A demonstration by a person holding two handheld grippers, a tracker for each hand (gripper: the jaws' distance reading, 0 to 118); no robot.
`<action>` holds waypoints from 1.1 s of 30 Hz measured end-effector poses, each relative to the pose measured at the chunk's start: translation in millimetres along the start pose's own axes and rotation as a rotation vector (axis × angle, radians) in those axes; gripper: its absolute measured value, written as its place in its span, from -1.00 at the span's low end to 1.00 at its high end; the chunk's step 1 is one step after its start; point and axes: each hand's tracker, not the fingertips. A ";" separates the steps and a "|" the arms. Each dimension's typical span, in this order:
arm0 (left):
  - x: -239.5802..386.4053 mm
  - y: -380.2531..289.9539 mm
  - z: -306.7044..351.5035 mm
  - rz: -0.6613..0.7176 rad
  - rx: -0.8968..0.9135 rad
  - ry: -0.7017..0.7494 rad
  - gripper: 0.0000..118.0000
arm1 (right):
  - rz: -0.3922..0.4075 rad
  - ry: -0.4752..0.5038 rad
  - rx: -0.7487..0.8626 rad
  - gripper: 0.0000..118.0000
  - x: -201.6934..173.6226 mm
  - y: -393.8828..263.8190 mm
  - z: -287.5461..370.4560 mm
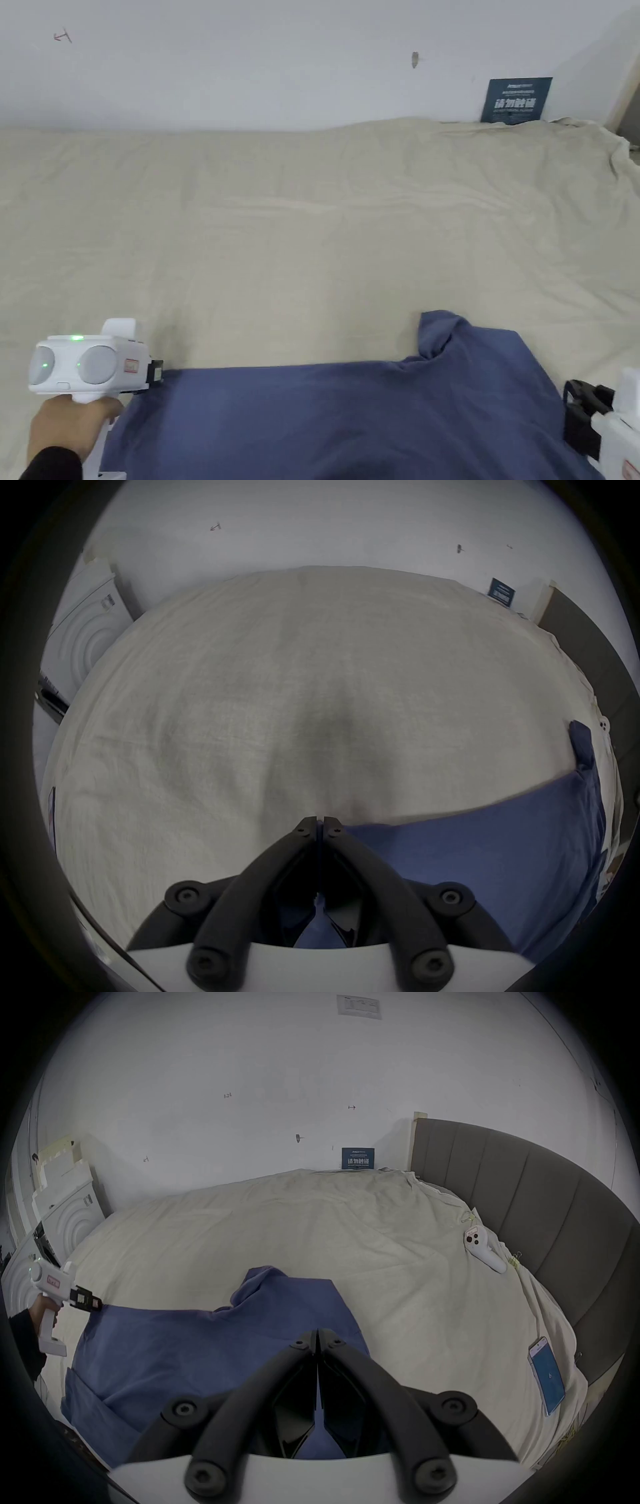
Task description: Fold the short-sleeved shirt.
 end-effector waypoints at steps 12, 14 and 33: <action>16.9 -21.3 111.8 -0.051 0.165 -0.119 -1.00 | 0.075 -0.003 -0.239 0.62 24.9 35.4 -131.3; 18.3 -23.3 119.8 -0.054 0.174 -0.125 -1.00 | 0.107 -0.041 -0.283 0.62 17.8 31.0 -149.4; -11.2 -38.5 127.0 -0.002 0.183 -0.084 -1.00 | 0.070 0.131 -0.181 -0.96 -4.7 41.6 -55.2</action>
